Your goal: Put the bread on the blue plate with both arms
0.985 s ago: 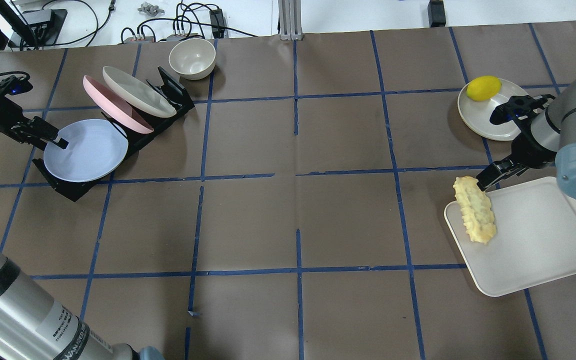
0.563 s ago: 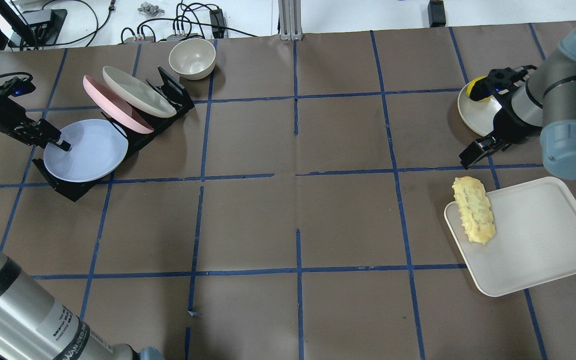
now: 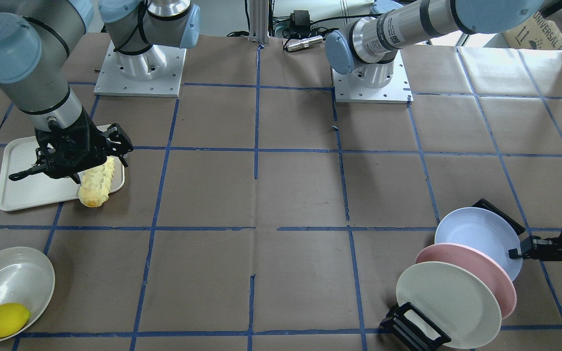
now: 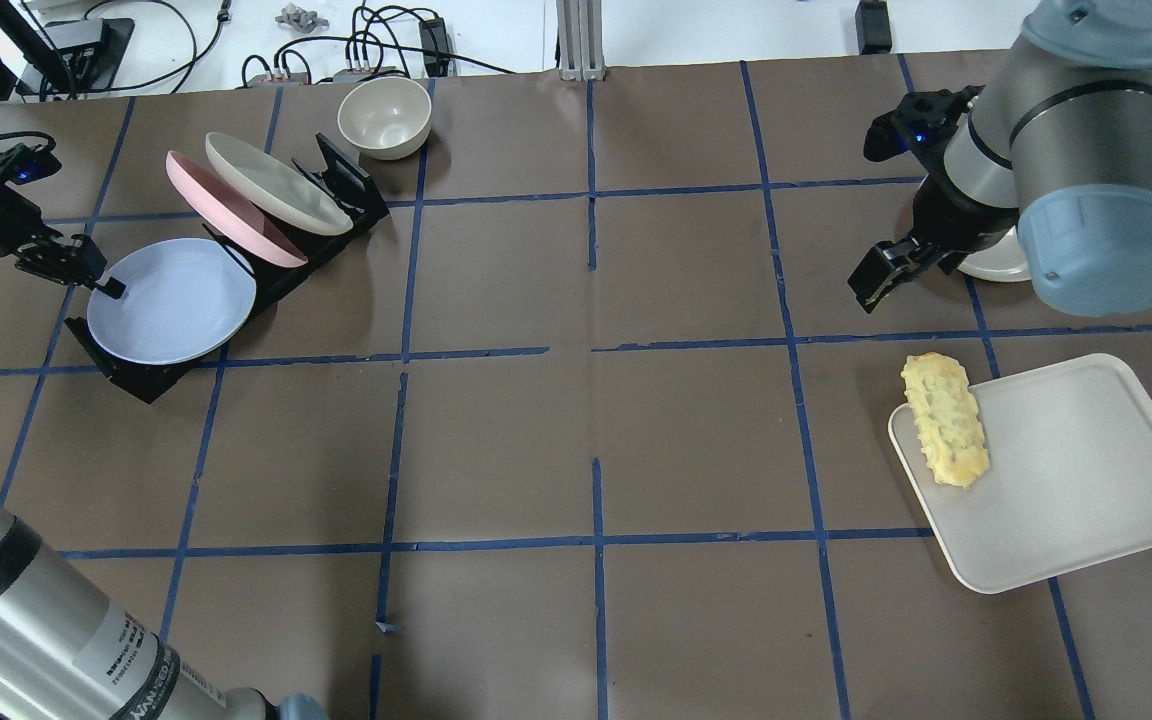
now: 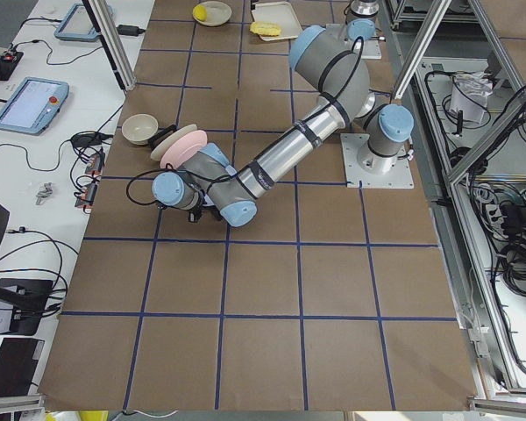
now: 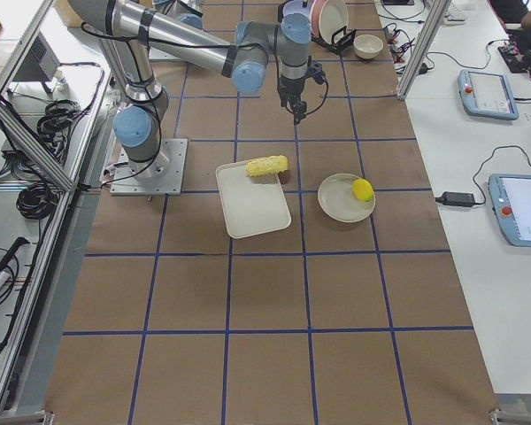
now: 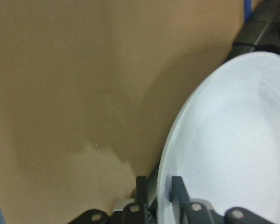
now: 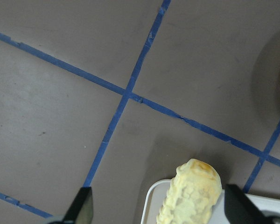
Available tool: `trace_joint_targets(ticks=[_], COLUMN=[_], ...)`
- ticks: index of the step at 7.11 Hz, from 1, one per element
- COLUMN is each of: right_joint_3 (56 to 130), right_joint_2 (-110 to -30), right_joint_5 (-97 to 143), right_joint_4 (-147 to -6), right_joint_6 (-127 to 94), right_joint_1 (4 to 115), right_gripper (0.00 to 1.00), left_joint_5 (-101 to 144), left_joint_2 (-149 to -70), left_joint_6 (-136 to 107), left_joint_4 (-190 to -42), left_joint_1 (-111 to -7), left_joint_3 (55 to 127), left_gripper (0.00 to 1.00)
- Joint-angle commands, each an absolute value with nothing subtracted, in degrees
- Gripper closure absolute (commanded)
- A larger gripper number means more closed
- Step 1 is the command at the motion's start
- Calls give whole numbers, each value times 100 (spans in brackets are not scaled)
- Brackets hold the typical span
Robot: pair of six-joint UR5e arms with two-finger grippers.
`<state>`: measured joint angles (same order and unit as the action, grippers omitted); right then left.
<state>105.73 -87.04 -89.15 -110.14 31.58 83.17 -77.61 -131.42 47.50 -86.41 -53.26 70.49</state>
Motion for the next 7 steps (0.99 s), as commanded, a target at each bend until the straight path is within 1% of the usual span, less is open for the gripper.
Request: trace_joint_targets(ticks=[1, 3, 6, 7], right_joint_3=[10529, 10529, 10529, 10538], right_joint_2=[-8727, -8736, -8745, -8745], right_joint_5=[-8930, -8973, -8965, -8965], right_joint_4=[-10942, -10942, -10942, -10942], right_joint_6=[2892, 2900, 2892, 2892], right_joint_1=[8533, 8525, 8543, 8578], right_gripper=[0, 0, 0, 0], left_joint_5=[-7813, -7857, -8059, -8120], left_joint_2=[-13131, -13026, -12780, -12779], left_joint_6=[4659, 4649, 4650, 4658], left_joint_4=[-9095, -9219, -9368, -9378], left_joint_1=[-5317, -5326, -5317, -5317], left_joint_3=[6804, 6803, 6794, 6898], left_gripper=[82, 84, 84, 84])
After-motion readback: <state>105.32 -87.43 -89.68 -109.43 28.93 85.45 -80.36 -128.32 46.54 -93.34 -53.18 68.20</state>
